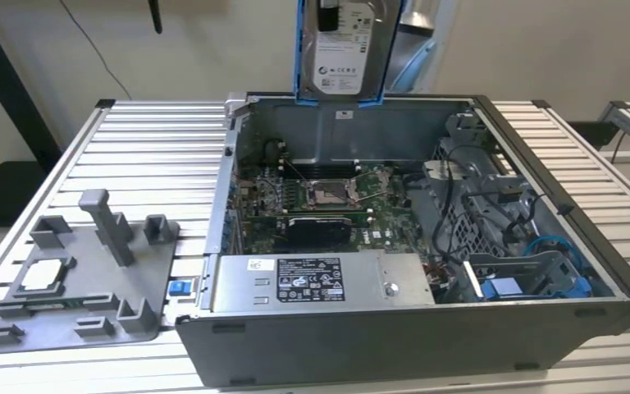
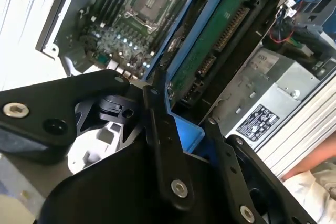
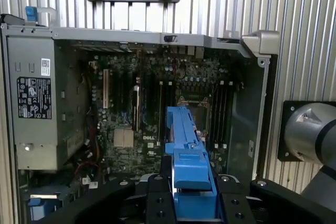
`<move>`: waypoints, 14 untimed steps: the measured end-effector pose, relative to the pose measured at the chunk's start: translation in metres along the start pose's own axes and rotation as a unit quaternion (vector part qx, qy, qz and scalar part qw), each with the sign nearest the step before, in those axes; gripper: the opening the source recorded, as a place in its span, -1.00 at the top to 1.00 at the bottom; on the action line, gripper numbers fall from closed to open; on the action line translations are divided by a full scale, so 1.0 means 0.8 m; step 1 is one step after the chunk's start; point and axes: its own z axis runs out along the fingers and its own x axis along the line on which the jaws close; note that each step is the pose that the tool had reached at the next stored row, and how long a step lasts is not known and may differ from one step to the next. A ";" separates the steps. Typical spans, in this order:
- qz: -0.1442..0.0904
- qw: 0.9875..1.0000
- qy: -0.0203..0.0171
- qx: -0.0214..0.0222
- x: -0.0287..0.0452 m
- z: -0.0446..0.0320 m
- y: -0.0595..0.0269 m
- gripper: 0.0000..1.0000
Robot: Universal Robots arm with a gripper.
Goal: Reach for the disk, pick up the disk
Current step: 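Pick up the disk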
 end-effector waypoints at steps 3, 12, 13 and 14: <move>0.000 1.000 -0.001 0.000 0.0003 0.0014 -0.017 1.00; 0.000 1.000 -0.002 0.000 0.0017 0.0056 -0.068 1.00; 0.000 1.000 -0.002 0.000 0.0020 0.0060 -0.074 1.00; 0.000 1.000 -0.002 0.000 0.0023 0.0065 -0.080 1.00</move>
